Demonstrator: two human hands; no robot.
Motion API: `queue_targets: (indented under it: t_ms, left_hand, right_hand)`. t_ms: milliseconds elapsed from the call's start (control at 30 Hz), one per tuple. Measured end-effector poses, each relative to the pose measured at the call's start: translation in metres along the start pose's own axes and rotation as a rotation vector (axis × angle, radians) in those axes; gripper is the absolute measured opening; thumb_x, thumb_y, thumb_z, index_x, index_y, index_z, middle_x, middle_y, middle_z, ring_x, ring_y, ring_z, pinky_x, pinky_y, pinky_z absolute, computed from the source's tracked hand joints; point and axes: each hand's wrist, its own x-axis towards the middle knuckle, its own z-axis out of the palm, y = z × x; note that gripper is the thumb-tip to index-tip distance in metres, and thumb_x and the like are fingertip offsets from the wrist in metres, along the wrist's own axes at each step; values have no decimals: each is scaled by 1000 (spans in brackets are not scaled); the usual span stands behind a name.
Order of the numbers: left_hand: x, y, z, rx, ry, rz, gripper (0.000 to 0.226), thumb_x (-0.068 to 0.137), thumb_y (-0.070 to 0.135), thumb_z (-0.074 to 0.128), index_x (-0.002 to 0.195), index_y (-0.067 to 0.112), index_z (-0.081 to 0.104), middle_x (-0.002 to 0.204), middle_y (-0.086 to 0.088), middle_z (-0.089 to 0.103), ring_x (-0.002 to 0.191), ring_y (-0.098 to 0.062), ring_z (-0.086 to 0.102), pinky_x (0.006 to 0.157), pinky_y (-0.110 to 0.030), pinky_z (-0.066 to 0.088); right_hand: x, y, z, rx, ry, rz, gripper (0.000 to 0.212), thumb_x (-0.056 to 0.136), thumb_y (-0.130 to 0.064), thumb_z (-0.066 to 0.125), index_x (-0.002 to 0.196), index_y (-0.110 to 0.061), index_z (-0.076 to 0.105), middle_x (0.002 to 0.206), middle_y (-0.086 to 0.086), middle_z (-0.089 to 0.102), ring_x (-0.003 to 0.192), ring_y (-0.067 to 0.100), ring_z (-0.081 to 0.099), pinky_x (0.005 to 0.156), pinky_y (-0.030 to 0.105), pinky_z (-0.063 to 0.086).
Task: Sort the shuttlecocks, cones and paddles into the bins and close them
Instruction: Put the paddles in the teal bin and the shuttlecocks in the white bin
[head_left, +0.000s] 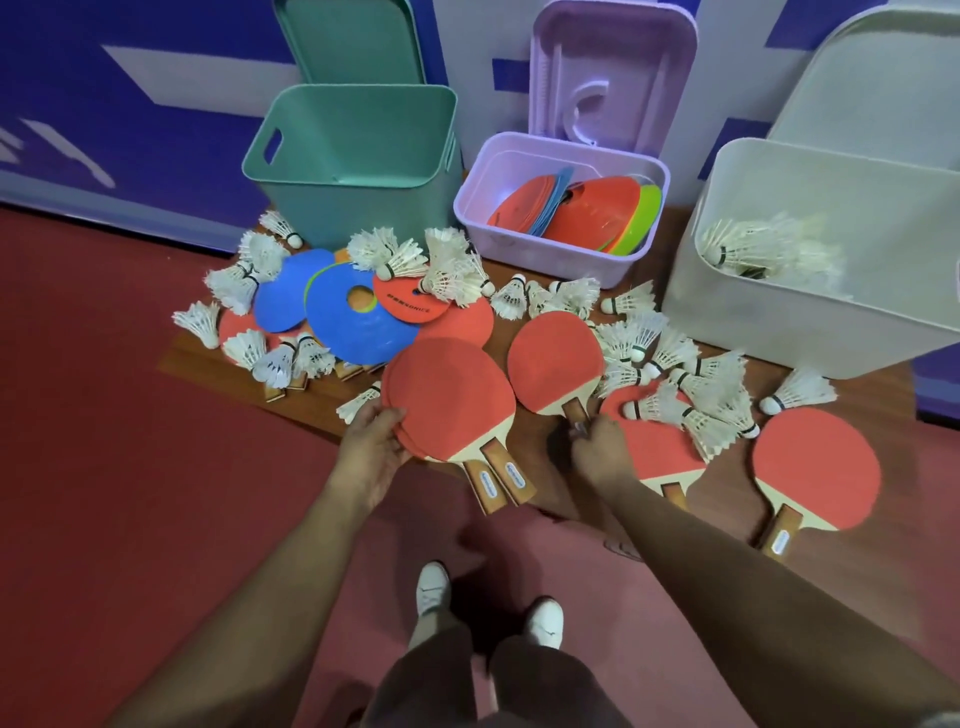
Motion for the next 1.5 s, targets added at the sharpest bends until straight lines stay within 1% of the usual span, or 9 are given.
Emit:
queue_targets:
  t_ms: [233,433,567,767,900,1100,1233,1367,1500]
  left_hand:
    - [-21,16,1,29,37,24,11,94,8,53,98,17,55,91,-6,65,77,-18,63,70,-35,53]
    - [-33,39,21,-11,-39,65,10,93,10,56,99,18,58,93,-5,66,84,-19,62,76,-38,54]
    - [-38,63,24,-96,-127,109,14,92,5,51,88,18,54,90,-6,69,85,-21,64,78,-38,53]
    - [-29,99,-6,-156,-134,153,25,96,9,50,120,6,54,112,-13,67,98,-25,66,86,-43,54]
    - [-4,132,-27,-173,-133,191,26,98,10,49,122,4,55,119,-13,67,104,-25,66,88,-43,54]
    - [64,184,-50,-171,-153,208,29,94,8,54,122,0,50,116,-20,64,93,-26,68,74,-37,58]
    - [134,239,-50,-168,-254,201,22,91,4,54,114,3,55,113,-20,66,92,-27,69,82,-44,58]
    - [198,302,-39,-94,-357,170,18,91,-5,47,100,9,55,106,-15,66,85,-25,69,75,-46,58]
    - [257,346,-35,-81,-427,137,54,79,-3,58,129,16,47,116,-17,64,102,-35,65,84,-58,54]
  right_hand:
    - [-44,-24,-43,165,140,-92,19,93,-12,47,98,2,57,102,19,62,96,35,57,84,40,46]
    - [-87,-84,-71,479,-89,-145,19,98,-18,53,81,-14,61,69,-4,63,64,9,59,64,26,44]
    - [-98,-114,-60,516,-214,-159,25,98,-23,55,79,-8,60,70,6,59,67,20,53,64,30,40]
    - [-98,-146,-50,250,-301,-317,20,98,-26,55,81,-17,60,74,-9,61,73,10,56,71,27,41]
    - [-83,-183,-38,212,-359,-356,13,96,-26,58,89,-16,64,81,-6,65,79,10,59,74,25,43]
    - [-34,-265,-15,118,-221,-354,49,83,-63,61,97,-17,69,91,-4,71,87,11,65,81,31,49]
    - [27,-344,4,203,-104,-316,38,91,-52,60,95,-14,60,82,-7,64,79,6,62,78,28,49]
    - [91,-402,24,246,-77,-279,56,79,-52,71,120,-20,52,112,-6,66,102,13,64,94,36,50]
    - [136,-442,32,355,-64,-225,54,80,-33,77,123,-19,48,116,-2,64,103,15,64,96,39,51]
